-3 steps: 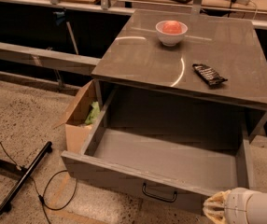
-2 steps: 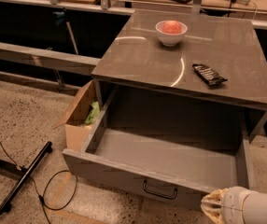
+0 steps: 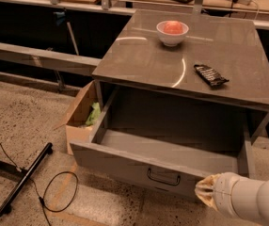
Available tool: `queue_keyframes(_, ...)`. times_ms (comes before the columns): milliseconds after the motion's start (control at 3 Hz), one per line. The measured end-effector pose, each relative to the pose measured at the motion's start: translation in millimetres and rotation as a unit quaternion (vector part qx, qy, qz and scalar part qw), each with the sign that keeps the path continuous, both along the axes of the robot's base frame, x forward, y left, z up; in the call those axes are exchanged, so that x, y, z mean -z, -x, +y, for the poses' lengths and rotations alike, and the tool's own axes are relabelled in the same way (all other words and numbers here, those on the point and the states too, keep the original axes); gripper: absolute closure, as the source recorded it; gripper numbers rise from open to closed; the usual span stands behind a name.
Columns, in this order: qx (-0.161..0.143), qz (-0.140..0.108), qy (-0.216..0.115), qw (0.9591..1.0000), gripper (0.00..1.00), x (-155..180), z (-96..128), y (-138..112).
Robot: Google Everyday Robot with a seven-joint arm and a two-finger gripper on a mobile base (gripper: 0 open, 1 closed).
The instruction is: Close top drawer
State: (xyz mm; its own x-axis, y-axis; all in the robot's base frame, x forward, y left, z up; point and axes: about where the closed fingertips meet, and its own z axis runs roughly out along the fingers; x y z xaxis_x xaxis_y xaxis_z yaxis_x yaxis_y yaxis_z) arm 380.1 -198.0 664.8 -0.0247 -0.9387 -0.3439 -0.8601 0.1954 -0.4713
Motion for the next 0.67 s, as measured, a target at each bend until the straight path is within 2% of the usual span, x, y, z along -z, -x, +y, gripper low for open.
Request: queue_keyframes(667,-0.010,-0.044,0.019,0.9988,1.00,11.1,0.3,-78.0)
